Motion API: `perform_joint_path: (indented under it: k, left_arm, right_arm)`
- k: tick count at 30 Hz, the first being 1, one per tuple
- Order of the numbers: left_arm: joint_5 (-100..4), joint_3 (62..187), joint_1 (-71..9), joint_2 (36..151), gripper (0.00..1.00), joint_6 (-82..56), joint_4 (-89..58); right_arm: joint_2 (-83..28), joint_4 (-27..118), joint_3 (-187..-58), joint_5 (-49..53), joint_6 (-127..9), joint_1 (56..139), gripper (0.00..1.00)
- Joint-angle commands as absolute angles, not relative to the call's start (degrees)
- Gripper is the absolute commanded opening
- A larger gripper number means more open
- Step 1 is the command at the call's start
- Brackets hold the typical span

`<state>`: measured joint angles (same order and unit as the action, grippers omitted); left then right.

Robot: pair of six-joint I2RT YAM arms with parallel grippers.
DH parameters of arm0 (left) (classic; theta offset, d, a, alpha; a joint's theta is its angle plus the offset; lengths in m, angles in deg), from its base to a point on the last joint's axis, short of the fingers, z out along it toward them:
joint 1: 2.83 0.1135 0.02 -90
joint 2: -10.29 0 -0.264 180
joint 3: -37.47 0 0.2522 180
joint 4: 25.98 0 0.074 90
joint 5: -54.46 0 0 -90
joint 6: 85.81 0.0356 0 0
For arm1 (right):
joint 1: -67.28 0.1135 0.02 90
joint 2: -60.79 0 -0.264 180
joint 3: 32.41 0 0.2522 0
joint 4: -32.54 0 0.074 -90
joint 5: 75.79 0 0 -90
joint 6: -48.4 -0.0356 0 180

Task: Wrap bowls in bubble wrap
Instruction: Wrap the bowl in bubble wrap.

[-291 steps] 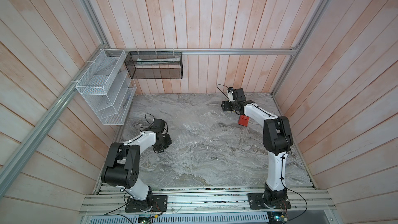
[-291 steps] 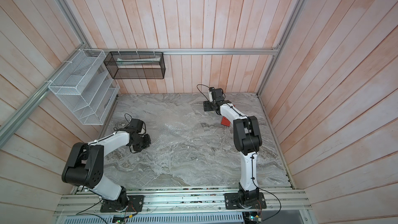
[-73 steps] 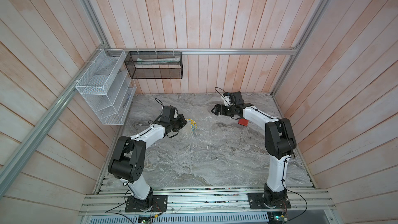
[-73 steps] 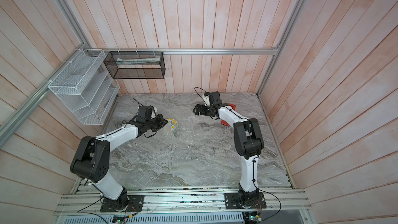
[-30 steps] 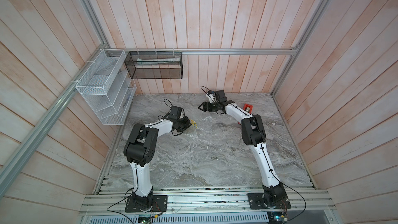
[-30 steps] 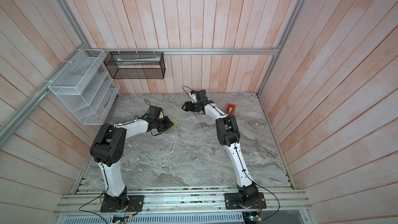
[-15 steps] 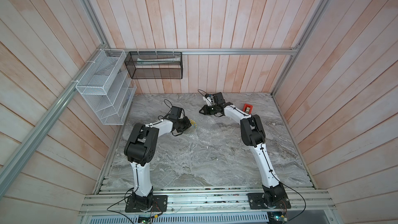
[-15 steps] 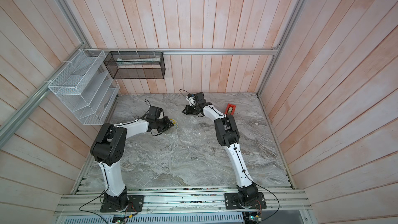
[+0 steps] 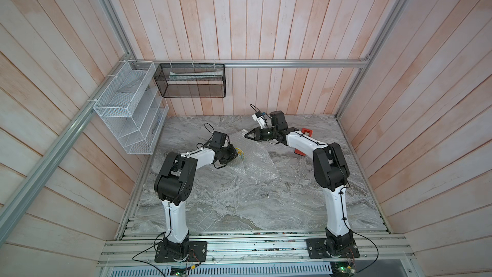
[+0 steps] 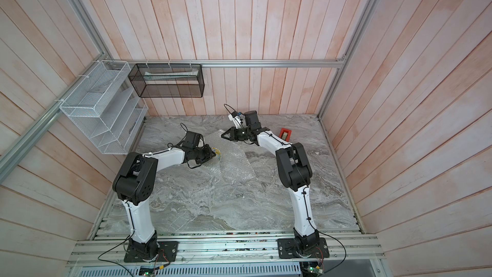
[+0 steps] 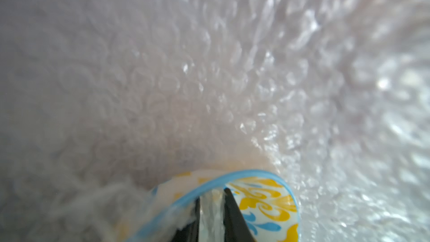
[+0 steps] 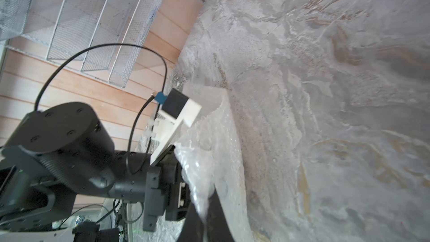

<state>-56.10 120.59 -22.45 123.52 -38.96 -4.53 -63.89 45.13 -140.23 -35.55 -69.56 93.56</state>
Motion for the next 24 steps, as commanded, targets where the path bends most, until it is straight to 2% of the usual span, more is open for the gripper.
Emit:
perform_joint_path:
  k: [1, 13, 24]
  left_arm:
    - [-55.6, 121.8, -23.0, 125.0, 0.21, -39.7, -4.3]
    - [-55.6, 119.9, -23.3, 123.2, 0.21, -40.3, -6.0]
    - [-56.8, 116.3, -23.3, 117.0, 0.21, -42.7, -8.9]
  right_arm:
    - [-62.8, 39.2, -135.8, -38.3, -74.3, 94.9, 0.04]
    - [-59.9, 35.0, -127.2, -37.4, -79.4, 98.3, 0.04]
    - [-59.9, 35.9, -125.1, -34.9, -79.4, 99.1, 0.10]
